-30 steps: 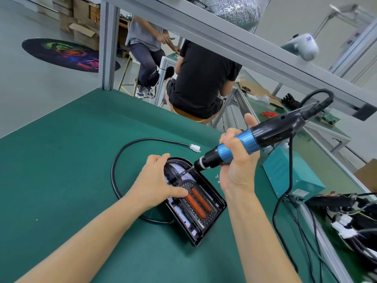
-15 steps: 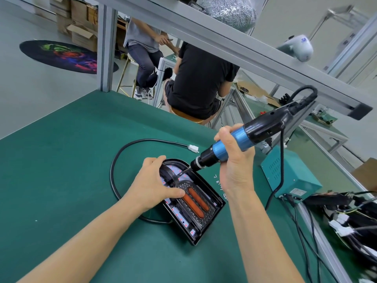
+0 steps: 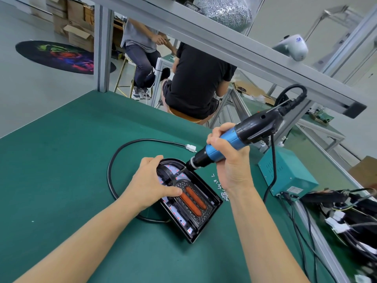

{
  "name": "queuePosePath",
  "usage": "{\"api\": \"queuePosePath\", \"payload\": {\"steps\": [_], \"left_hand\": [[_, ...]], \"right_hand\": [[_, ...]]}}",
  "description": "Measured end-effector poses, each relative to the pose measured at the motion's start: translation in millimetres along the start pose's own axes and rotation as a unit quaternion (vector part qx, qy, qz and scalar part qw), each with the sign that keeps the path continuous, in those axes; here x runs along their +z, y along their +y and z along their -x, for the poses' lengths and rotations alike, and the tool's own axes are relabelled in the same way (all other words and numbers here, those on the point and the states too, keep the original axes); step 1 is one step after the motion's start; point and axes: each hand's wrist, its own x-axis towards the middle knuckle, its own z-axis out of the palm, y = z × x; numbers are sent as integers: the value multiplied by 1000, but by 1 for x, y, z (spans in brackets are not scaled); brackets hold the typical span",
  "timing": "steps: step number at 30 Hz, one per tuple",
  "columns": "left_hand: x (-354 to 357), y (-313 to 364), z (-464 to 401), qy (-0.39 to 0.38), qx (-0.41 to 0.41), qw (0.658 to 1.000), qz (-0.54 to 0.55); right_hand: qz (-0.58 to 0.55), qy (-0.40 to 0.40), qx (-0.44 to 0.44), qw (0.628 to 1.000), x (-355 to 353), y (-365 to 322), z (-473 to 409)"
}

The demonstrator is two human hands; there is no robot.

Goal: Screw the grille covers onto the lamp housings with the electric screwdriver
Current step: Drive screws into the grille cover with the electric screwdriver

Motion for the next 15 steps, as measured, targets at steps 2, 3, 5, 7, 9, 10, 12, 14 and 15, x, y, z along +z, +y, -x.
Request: {"api": "queuePosePath", "payload": {"steps": [2, 3, 5, 7, 9, 10, 12, 14, 15], "left_hand": [[1, -2, -1, 1, -4, 1000, 3], [1, -3, -1, 1, -7, 1000, 5], [2, -6, -1, -2, -16, 1000, 12], [3, -8, -2, -4, -23, 1000, 15], [3, -10, -3, -7, -31, 999, 6], [3, -11, -3, -11, -37, 999, -2], [1, -10, -2, -18, -45, 999, -16], [1, -10, -1, -11, -49, 998, -36], [0, -10, 0, -3, -50, 997, -53]], "right_hand": [[-5, -20, -2, 1000, -1, 2, 1], [-10, -28, -1, 1000, -1, 3, 2], [-28, -36, 5, 999, -1, 5, 4], [-36, -26, 6, 999, 0, 7, 6], [-36, 11, 0, 999, 1, 8, 7], [-44, 39, -5, 998, 1, 8, 8], [-77, 106, -15, 991, 0, 8, 10], [-116, 171, -26, 978, -4, 6, 13], [-133, 198, -32, 971, -8, 4, 15]]}}
